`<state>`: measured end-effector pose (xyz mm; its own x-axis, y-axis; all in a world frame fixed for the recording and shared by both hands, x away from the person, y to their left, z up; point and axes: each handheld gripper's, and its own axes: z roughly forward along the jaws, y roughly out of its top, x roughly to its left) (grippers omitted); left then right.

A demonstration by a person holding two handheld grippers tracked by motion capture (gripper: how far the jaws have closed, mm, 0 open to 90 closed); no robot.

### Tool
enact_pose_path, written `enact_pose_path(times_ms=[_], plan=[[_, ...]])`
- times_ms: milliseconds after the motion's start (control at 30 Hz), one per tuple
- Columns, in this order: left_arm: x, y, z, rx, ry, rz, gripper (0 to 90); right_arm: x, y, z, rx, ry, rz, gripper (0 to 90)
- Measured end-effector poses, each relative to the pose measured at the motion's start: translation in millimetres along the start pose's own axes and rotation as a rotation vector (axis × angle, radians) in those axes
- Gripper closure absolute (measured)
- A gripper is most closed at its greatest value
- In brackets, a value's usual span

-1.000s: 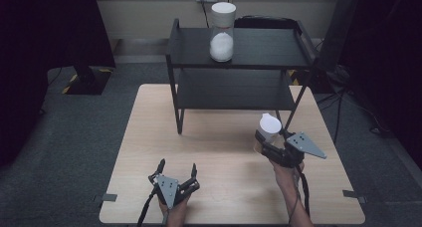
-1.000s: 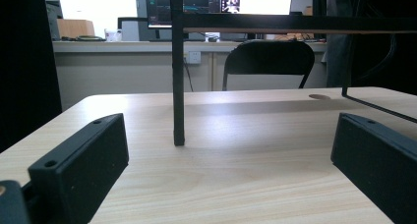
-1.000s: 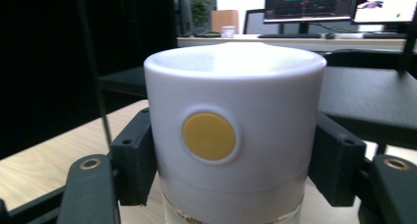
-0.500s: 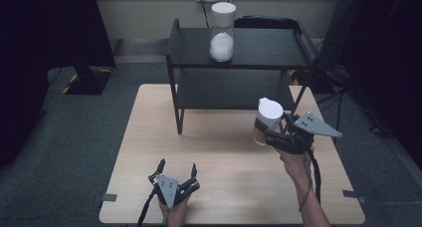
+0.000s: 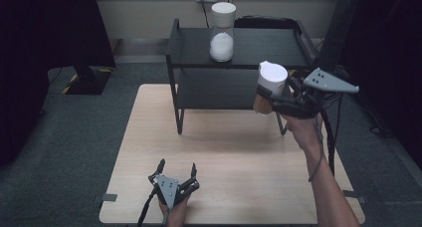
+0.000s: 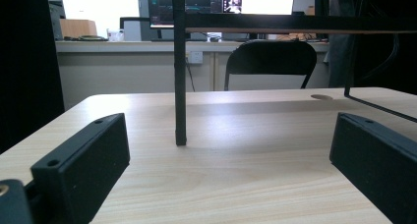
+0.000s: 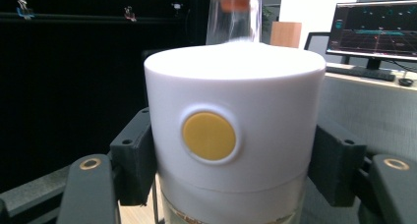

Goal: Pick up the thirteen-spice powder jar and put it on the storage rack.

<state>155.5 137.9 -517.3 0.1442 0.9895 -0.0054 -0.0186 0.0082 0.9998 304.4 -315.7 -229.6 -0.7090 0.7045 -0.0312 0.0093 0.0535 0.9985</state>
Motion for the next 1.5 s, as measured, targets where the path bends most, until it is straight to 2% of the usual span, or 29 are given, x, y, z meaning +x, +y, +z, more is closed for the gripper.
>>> enact_pose_path(times_ms=[167,300,433,533,733,833,967,1333,1500], plan=[[-0.6,-0.1,0.0,0.000,0.003,0.000,1.9,-10.3,29.0,9.5,-0.017,0.005,0.004,30.1],[-1.7,0.0,0.0,0.000,0.009,0.002,1.9,-11.9,45.8,19.4,-0.036,-0.024,0.015,30.1],[-1.7,-0.1,0.0,-0.001,0.010,0.001,1.9,-7.2,60.5,36.6,-0.044,-0.103,0.018,30.1],[-1.5,0.2,0.2,0.001,0.009,0.002,1.9,2.4,65.5,58.8,-0.042,-0.210,0.027,30.1],[-1.0,1.2,0.7,0.007,0.006,0.002,2.8,15.3,61.3,96.1,-0.060,-0.359,0.021,30.1],[-0.8,0.0,0.0,0.000,0.004,0.002,2.7,18.7,59.4,107.6,-0.070,-0.389,0.016,30.1],[-0.8,0.0,0.1,0.000,0.005,0.001,2.2,18.2,58.4,116.4,-0.064,-0.403,0.036,30.1],[-0.2,-0.1,0.0,0.000,0.002,0.002,0.2,20.4,56.5,123.4,-0.036,-0.414,0.032,30.1],[0.4,-0.1,0.0,-0.001,-0.002,0.002,0.0,20.6,50.7,124.4,-0.057,-0.418,0.029,30.1]])
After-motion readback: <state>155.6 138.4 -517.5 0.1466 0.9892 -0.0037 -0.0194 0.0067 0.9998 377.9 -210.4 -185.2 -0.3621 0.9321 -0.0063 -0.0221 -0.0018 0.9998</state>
